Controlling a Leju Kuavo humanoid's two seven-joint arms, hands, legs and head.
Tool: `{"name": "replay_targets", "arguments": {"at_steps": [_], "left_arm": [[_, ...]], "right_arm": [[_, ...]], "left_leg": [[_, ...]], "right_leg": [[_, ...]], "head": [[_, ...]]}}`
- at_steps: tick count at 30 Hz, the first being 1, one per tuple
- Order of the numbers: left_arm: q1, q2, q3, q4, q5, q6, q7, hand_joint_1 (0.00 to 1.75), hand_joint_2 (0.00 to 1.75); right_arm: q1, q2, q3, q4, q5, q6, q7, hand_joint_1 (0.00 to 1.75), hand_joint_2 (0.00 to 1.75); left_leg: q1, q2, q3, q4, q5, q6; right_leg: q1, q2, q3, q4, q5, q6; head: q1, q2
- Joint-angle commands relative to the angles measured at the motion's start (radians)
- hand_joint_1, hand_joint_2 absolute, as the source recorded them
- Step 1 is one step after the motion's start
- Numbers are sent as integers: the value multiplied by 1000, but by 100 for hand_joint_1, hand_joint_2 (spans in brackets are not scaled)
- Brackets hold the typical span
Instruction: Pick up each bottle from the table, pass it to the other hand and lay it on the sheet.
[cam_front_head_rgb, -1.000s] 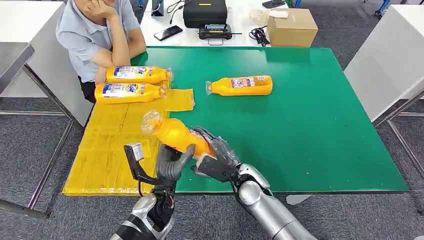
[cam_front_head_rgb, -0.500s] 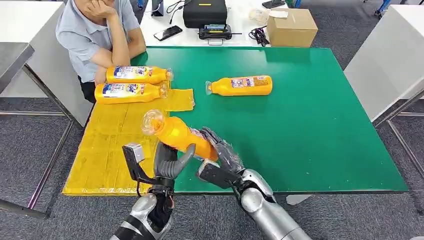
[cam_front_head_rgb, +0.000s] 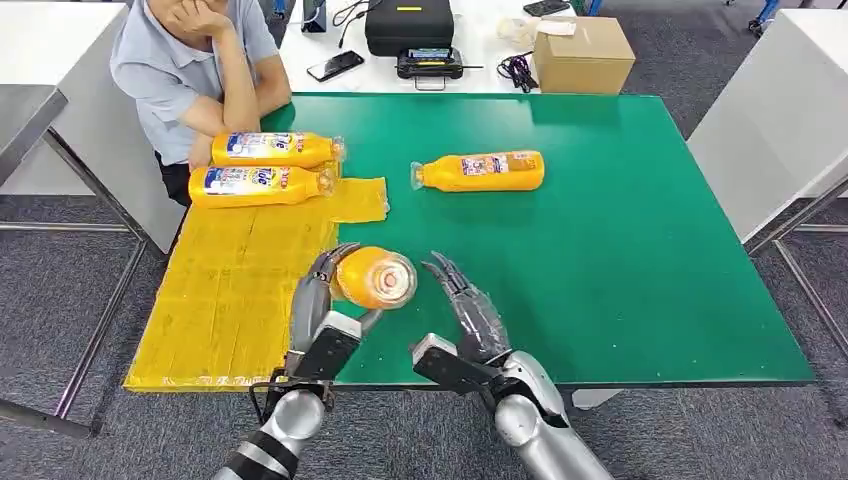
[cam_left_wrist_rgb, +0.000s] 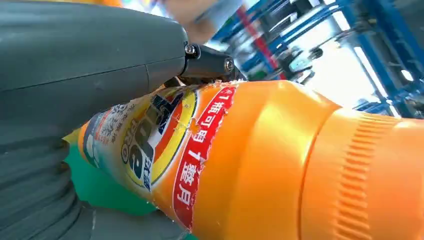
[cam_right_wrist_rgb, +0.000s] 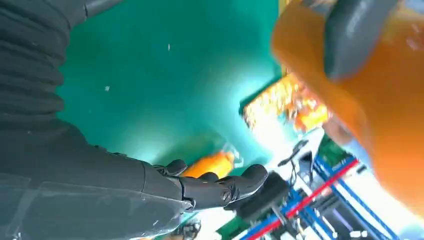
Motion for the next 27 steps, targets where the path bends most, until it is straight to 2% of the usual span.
{"name": "replay_targets", "arguments": {"at_steps": [1,2,4,8,14,16,19,21,27], "left_arm": [[-21,5,107,-17,-204,2,55,175,175],[-23,6,107,-11,-203,2,57,175,175],[-24,-6,165,-2,-455,2,139,175,175],[-40,35,183,3,-687,2,271,175,175],[-41,35,186,6,-690,2,270,175,175],[-68,69,161,71,-832,-43,382,175,175],[-132,132,155,164,-887,-123,484,175,175],[-162,143,186,223,-884,-94,486,175,175],[-162,135,188,227,-886,-88,482,175,175]], "right_arm": [[7,-17,-48,-66,23,-8,-3,0,175],[10,-16,-49,-68,24,-8,-3,0,175],[17,-13,-64,-80,39,-12,-6,0,175],[58,-18,-120,-137,71,-21,-7,0,175],[62,-20,-124,-144,72,-21,-8,0,175],[80,-14,-149,-164,73,-19,-11,0,175],[122,-16,-195,-217,57,4,-24,0,175],[139,-11,-219,-225,56,15,-31,0,175],[139,-6,-220,-221,57,17,-33,0,175]], "left_leg": [[1,0,3,1,-2,-2],[0,0,2,0,-1,-2],[1,1,3,0,-1,-2],[1,-1,3,0,-1,-1],[1,0,2,0,-1,-1],[1,0,3,0,-1,-2],[0,-1,4,-1,0,-2],[1,-3,4,-1,0,-2],[1,0,4,0,-1,-2]], "right_leg": [[1,0,3,1,-2,-3],[1,0,2,0,-1,-2],[1,0,3,0,-1,-2],[1,-1,3,0,-1,-2],[1,0,2,0,-1,-2],[1,0,3,0,-1,-2],[1,-2,3,0,-1,-2],[1,-3,4,0,-1,-3],[1,-1,4,0,-2,-2]], "head": [[0,0],[0,0],[0,0],[0,0],[0,0],[0,0],[0,0],[1,0],[0,0]]}}
